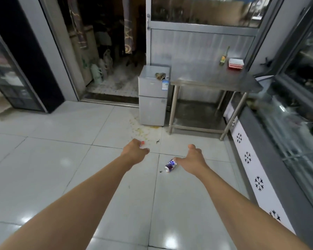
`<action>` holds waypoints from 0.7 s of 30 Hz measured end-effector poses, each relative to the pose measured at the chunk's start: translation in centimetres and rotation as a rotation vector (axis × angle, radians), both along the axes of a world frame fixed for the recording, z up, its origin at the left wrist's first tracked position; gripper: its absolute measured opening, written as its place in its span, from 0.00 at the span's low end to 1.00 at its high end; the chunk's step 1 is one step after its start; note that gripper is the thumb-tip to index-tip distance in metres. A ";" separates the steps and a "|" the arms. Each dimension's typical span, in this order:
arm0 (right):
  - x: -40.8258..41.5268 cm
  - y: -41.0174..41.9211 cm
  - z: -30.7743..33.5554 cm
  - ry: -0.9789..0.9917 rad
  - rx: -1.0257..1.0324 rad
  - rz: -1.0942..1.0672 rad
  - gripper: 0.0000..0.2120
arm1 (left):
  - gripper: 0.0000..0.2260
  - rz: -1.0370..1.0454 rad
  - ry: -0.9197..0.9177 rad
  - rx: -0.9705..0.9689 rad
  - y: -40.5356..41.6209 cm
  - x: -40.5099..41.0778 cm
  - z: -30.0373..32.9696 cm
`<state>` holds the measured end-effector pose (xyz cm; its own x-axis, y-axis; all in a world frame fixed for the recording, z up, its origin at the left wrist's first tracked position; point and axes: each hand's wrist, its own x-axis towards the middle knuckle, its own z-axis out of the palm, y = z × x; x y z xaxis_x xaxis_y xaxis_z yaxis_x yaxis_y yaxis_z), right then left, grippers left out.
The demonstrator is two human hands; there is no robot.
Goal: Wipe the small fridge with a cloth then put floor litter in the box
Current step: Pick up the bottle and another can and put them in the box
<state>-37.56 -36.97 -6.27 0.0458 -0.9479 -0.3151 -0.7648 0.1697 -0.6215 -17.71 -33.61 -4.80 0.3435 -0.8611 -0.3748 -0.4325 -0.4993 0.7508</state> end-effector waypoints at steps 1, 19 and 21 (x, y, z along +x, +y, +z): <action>0.4 -1.8 -0.2 0.004 0.004 -0.017 0.34 | 0.22 -0.017 0.010 0.006 -2.0 0.3 -0.3; 6.3 -35.1 -8.9 -0.011 0.163 -0.159 0.37 | 0.23 -0.213 -0.007 0.166 -37.7 4.5 -8.0; 6.8 -37.5 -10.3 -0.003 0.192 -0.191 0.36 | 0.23 -0.237 -0.001 0.190 -41.0 5.0 -9.7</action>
<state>-30.71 -74.47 -16.57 -0.1270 -0.8623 -0.4903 -0.7059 0.4258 -0.5660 -12.68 -74.61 -14.46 0.1413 -0.8319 -0.5367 -0.5545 -0.5156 0.6532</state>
